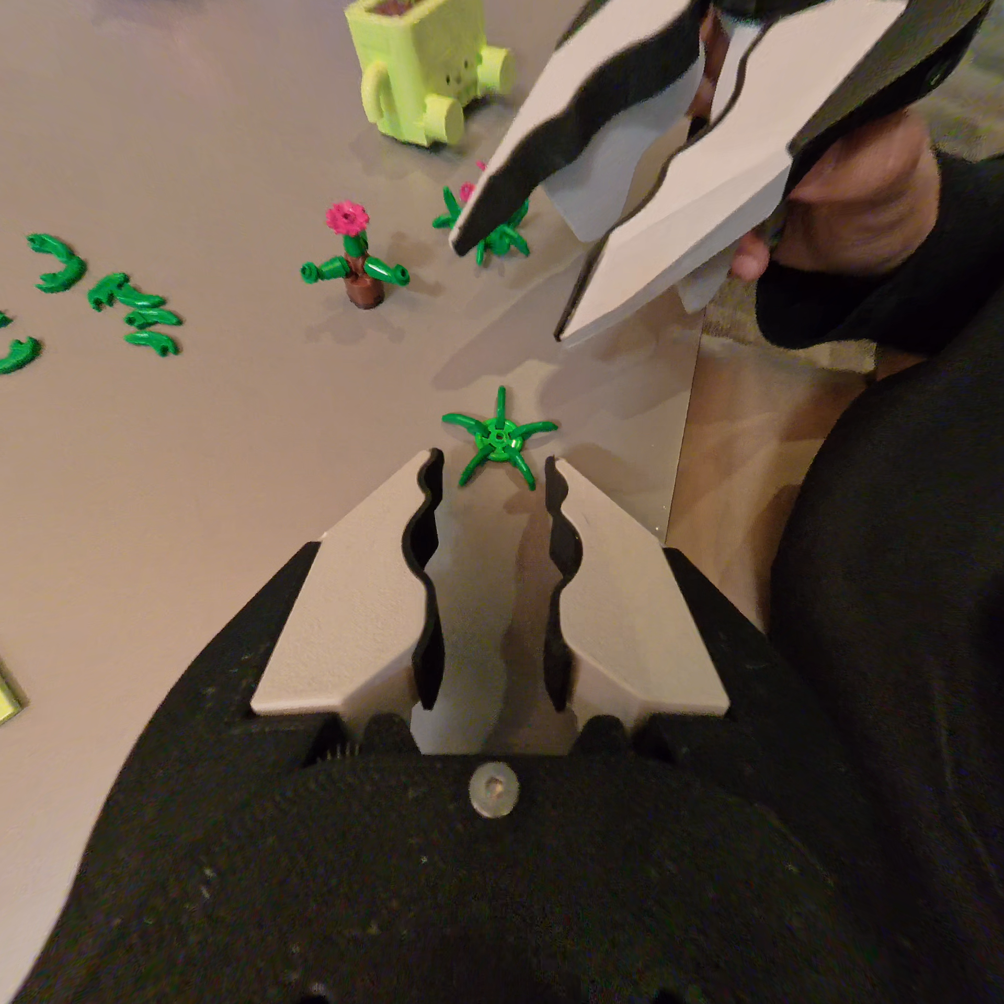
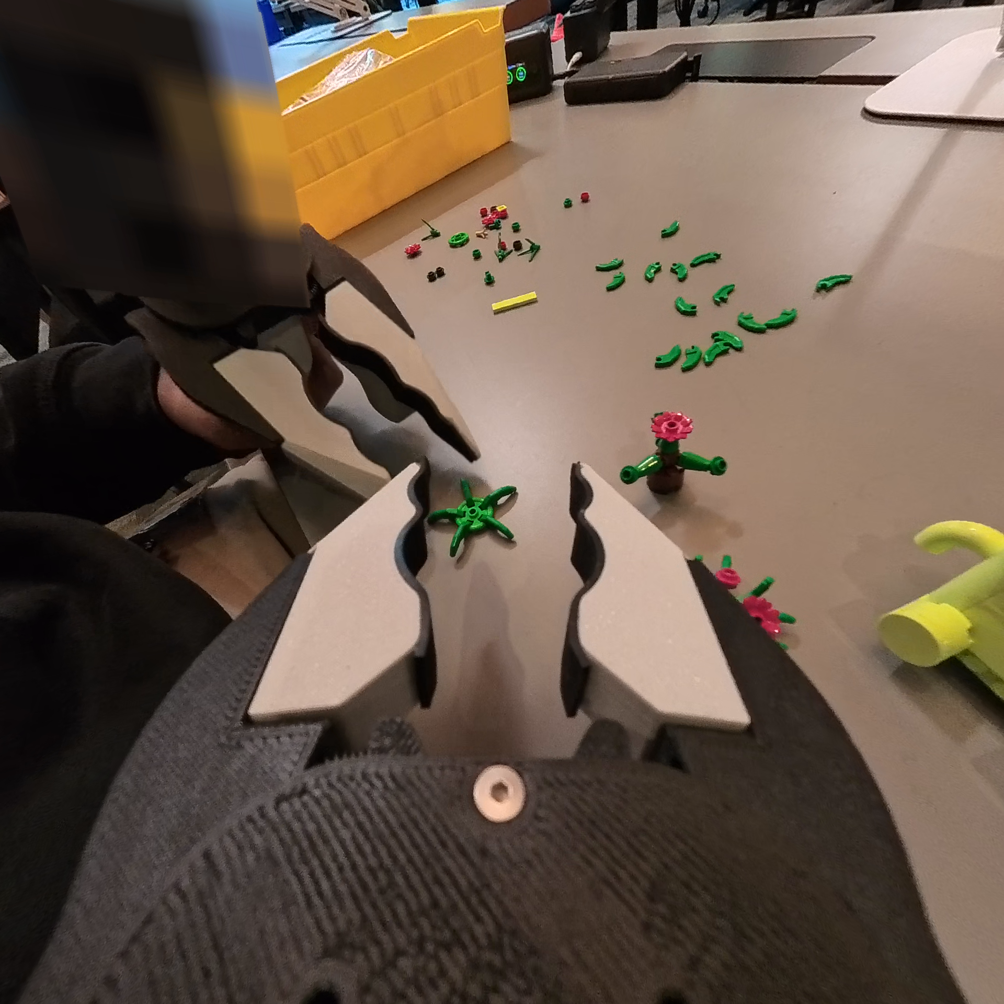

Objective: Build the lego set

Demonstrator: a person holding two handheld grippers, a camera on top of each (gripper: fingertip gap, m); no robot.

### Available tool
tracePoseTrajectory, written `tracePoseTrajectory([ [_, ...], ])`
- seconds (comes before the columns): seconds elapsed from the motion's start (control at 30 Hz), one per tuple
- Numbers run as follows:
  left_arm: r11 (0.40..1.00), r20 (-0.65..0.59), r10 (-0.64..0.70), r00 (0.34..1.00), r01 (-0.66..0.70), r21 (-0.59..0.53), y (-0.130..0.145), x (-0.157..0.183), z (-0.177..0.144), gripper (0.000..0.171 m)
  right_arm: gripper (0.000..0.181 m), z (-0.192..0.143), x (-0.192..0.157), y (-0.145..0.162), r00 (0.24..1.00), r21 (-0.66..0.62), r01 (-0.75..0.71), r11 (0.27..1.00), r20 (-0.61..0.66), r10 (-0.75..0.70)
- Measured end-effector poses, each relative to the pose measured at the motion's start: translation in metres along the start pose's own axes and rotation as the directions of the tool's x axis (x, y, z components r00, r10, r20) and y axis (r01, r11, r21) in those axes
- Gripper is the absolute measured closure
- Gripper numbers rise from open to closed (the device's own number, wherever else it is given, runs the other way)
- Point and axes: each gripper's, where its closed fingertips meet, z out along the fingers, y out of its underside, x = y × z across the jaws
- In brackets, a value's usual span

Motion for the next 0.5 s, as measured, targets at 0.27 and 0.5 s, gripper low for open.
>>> tracePoseTrajectory([
  [0.27, 0.997, 0.0, -0.056, 0.998, 0.056, 0.05, -0.006, -0.009, -0.006, 0.134, 0.131, -0.004, 0.002, -0.005, 0.999, 0.04, -0.039, 0.998, 0.017, 0.039],
  [0.5, 1.0, 0.026, 0.006, 1.0, -0.005, -0.031, 0.003, -0.006, 0.003, 0.135, 0.131, -0.004, 0.006, -0.005, 0.998, 0.04, -0.069, 0.997, 0.011, 0.069],
])
